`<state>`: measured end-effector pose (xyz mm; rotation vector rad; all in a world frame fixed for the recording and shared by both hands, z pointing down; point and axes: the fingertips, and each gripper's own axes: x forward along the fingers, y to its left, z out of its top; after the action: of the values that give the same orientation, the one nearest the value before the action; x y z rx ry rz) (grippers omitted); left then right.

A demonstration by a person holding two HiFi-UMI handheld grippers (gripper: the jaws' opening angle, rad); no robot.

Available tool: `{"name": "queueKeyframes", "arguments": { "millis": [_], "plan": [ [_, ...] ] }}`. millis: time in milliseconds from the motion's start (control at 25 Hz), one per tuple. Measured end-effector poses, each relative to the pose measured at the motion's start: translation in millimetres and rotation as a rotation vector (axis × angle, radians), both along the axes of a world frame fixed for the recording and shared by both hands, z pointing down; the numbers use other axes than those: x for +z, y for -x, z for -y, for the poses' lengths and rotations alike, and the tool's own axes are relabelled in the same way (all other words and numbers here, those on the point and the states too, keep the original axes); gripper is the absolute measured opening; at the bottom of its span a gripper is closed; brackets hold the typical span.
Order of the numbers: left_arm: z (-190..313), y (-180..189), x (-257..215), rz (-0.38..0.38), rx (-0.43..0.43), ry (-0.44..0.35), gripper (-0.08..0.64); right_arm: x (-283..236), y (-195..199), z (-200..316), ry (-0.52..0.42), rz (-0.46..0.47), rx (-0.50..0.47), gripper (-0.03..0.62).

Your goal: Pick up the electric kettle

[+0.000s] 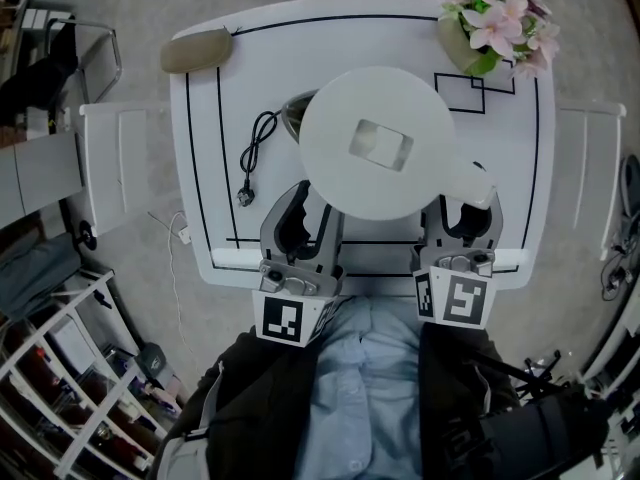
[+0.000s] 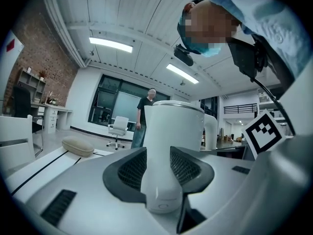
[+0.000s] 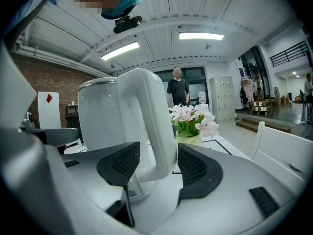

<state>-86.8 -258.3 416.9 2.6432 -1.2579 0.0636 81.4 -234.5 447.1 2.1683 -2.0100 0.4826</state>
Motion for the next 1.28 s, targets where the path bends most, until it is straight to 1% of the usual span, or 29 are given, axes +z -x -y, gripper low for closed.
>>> {"name": "queueKeyframes", "arguments": {
  "millis": [160, 320, 520, 1040, 1280],
  "plan": [
    [-2, 10, 7, 0.01, -0.028, 0.018, 0.155, -2, -1, -1, -0.012, -0.008, 0.005, 0.23],
    [-2, 17, 4, 0.009, -0.049, 0.005, 0.155, -5, -3, -4, -0.024, -0.016, 0.017, 0.23],
    [4, 18, 0, 0.007, -0.054, -0.007, 0.155, -8, -3, -3, -0.022, -0.022, 0.022, 0.23],
    [40, 25, 6, 0.007, -0.111, -0.011, 0.155, -1, -15, 14, -0.015, -0.029, 0.046, 0.23],
    [59, 22, 8, 0.01, -0.131, -0.01, 0.153, -2, -19, 27, -0.016, -0.035, 0.032, 0.23]
  ]
}}
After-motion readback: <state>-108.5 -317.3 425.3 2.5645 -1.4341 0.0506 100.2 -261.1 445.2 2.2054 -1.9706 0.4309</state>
